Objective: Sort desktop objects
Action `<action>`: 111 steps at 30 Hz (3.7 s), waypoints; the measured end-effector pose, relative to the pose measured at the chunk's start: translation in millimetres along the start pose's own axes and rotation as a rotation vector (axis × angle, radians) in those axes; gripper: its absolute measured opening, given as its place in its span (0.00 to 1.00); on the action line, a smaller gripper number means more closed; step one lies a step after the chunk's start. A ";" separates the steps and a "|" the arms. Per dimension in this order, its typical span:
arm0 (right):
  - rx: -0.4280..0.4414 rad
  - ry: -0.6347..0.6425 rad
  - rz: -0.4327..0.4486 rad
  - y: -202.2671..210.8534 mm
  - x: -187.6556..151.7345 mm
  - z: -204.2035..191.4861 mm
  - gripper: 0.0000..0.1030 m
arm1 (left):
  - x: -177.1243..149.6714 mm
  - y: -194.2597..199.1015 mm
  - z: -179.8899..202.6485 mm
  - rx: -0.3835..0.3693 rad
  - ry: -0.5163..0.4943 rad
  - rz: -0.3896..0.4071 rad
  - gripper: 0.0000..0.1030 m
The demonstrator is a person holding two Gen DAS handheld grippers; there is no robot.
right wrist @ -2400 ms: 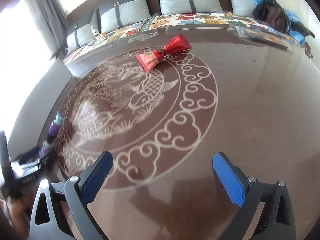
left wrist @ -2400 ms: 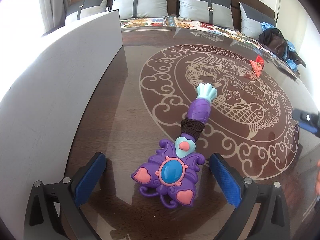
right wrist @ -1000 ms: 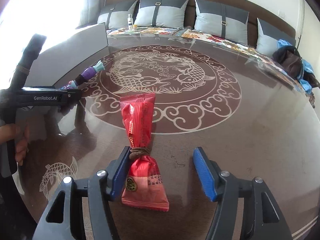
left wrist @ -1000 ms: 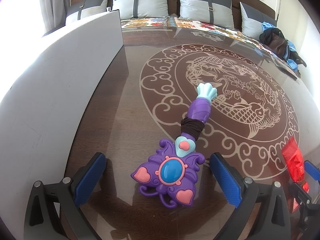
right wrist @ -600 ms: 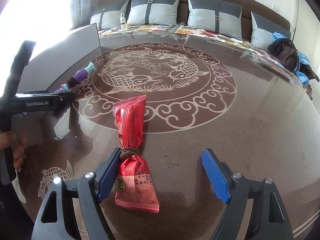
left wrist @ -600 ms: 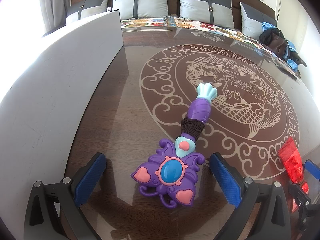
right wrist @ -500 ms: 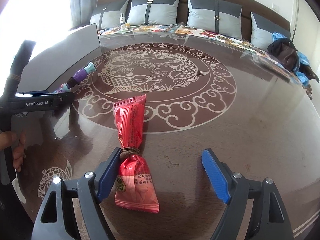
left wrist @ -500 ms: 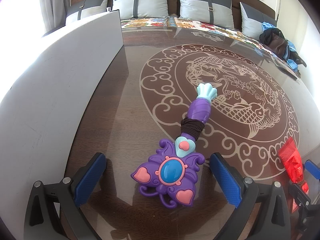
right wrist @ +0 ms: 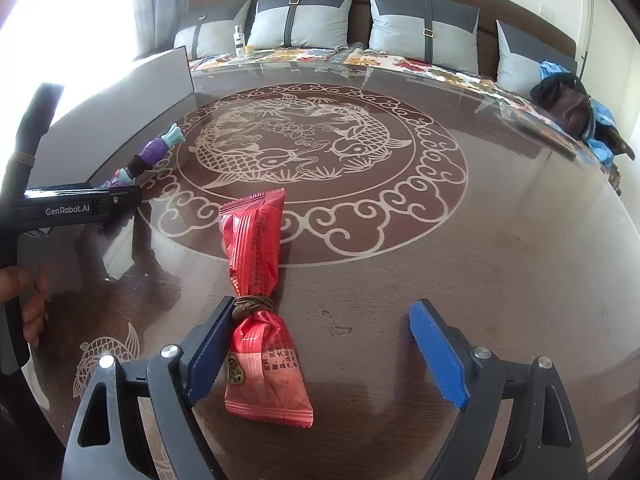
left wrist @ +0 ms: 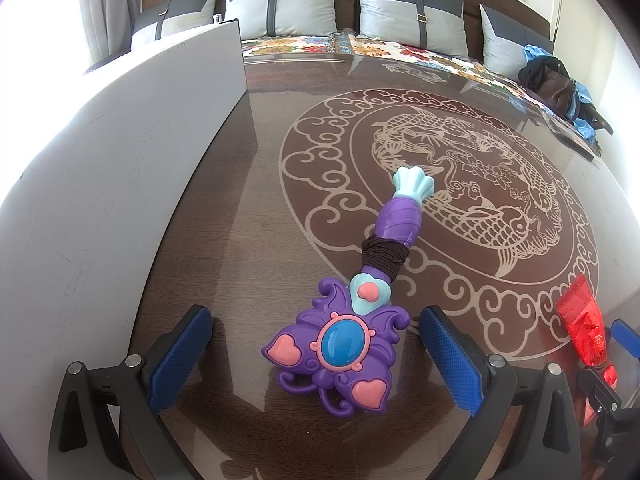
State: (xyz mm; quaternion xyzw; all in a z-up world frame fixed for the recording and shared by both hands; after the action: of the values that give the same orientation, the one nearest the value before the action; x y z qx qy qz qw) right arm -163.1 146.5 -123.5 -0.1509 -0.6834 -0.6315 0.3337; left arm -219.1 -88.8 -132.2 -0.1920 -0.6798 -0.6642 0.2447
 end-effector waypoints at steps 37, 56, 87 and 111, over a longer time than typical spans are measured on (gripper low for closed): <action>0.070 0.093 -0.153 -8.2 9.5 -17.1 0.75 | 1.6 -3.1 18.0 -0.147 -0.240 -0.150 1.00; 0.148 0.163 -0.107 53.5 56.0 -51.0 0.21 | 36.4 111.4 -22.6 -0.339 -0.008 0.194 0.20; 0.483 0.217 -0.141 37.1 157.9 -366.1 0.79 | 16.9 148.2 -282.1 0.066 0.201 0.120 0.89; 0.376 0.346 -0.079 105.4 165.9 -357.5 1.00 | -24.8 201.0 -300.9 0.186 0.407 0.011 0.98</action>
State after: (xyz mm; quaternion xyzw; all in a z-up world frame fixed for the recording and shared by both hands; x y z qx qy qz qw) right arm -123.4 -217.3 57.0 0.0511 -0.7269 -0.5223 0.4430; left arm -57.9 -378.4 15.2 -0.0341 -0.6738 -0.6223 0.3970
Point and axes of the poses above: each gripper's, at about its wrist camera, not at the fingertips, and y roughly against the way its jaws point, z to its right, x to its top, the point moved 7 cm from there along -y, roughly the way its jaws point, and after that the axes turned 2 degrees about z, right-handed, at the moved point
